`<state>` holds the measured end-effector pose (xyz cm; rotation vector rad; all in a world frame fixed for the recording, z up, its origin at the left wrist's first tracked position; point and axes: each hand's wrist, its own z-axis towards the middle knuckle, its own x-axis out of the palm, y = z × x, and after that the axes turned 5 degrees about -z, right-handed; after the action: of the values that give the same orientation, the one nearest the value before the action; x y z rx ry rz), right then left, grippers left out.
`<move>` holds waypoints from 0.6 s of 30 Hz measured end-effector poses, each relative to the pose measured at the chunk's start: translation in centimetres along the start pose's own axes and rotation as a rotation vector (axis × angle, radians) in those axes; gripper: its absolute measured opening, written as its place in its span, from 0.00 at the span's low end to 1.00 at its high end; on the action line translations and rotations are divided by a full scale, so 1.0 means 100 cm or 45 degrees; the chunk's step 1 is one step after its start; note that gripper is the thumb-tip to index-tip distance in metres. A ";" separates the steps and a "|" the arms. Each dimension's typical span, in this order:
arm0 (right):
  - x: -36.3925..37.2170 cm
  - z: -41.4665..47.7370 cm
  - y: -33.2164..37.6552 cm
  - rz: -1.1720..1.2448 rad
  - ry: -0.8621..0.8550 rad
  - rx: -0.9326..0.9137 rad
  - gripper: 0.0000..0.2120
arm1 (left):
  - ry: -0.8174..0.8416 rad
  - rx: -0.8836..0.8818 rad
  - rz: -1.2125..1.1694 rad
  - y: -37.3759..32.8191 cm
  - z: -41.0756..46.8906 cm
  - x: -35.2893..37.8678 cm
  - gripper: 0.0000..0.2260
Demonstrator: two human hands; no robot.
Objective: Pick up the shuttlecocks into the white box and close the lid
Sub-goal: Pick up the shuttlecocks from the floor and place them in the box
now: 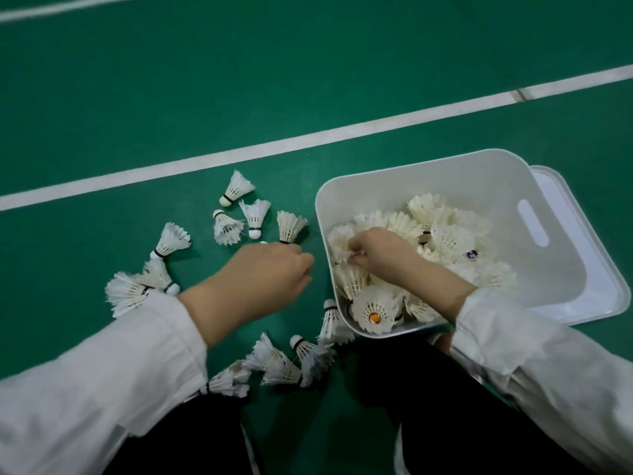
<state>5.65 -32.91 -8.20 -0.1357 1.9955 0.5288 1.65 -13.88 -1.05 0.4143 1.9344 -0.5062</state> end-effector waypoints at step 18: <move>-0.059 -0.001 0.138 -0.315 0.122 -0.514 0.11 | -0.162 -0.052 -0.074 0.090 -0.078 -0.023 0.12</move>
<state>3.93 -21.40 1.21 -0.6578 1.9054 0.7680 1.05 -2.26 2.41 0.2935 1.8347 -0.5174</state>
